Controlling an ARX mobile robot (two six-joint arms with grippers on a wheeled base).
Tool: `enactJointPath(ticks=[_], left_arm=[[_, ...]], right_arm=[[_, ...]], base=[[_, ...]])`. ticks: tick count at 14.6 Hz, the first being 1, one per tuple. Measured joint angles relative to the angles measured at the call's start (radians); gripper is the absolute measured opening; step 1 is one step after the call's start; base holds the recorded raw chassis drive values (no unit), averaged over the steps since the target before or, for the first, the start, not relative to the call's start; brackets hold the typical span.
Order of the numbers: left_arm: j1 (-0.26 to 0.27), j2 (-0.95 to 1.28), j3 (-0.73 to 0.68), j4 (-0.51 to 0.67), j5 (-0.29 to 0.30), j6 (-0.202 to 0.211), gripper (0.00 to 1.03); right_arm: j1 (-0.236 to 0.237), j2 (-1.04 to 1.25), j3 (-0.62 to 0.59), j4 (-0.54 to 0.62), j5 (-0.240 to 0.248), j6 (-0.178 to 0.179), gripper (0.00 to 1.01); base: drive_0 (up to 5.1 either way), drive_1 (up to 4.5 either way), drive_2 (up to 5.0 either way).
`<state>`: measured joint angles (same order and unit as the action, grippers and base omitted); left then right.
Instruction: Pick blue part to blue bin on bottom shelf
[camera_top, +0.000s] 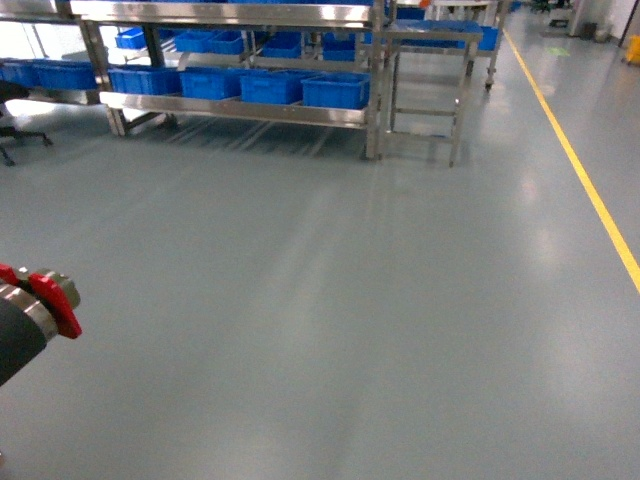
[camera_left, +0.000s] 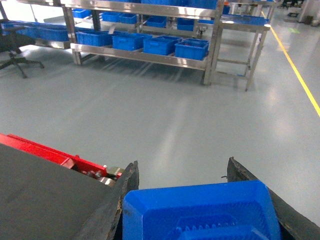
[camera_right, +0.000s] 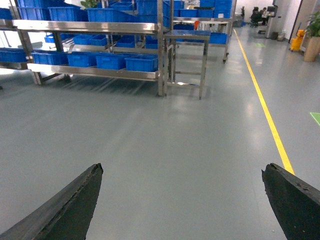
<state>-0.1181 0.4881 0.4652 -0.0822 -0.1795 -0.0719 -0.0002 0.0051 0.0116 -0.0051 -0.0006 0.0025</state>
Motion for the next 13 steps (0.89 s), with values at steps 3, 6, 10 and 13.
enactJointPath(ticks=[3, 6, 10, 13], left_arm=[[0.000, 0.001, 0.000, 0.000, 0.000, 0.000, 0.44], [0.000, 0.001, 0.000, 0.000, 0.000, 0.000, 0.44], [0.000, 0.001, 0.000, 0.000, 0.000, 0.000, 0.44], [-0.001, 0.002, 0.000, 0.000, 0.003, 0.000, 0.44]], right_arm=[[0.000, 0.000, 0.000, 0.000, 0.000, 0.000, 0.98], [0.000, 0.000, 0.000, 0.000, 0.000, 0.000, 0.98], [0.000, 0.000, 0.000, 0.000, 0.000, 0.000, 0.98], [0.000, 0.000, 0.000, 0.000, 0.000, 0.000, 0.98]], base=[[-1.6, -1.58, -1.6], [-1.6, -1.58, -1.6], [-1.6, -1.58, -1.6], [-1.6, -1.58, -1.6]])
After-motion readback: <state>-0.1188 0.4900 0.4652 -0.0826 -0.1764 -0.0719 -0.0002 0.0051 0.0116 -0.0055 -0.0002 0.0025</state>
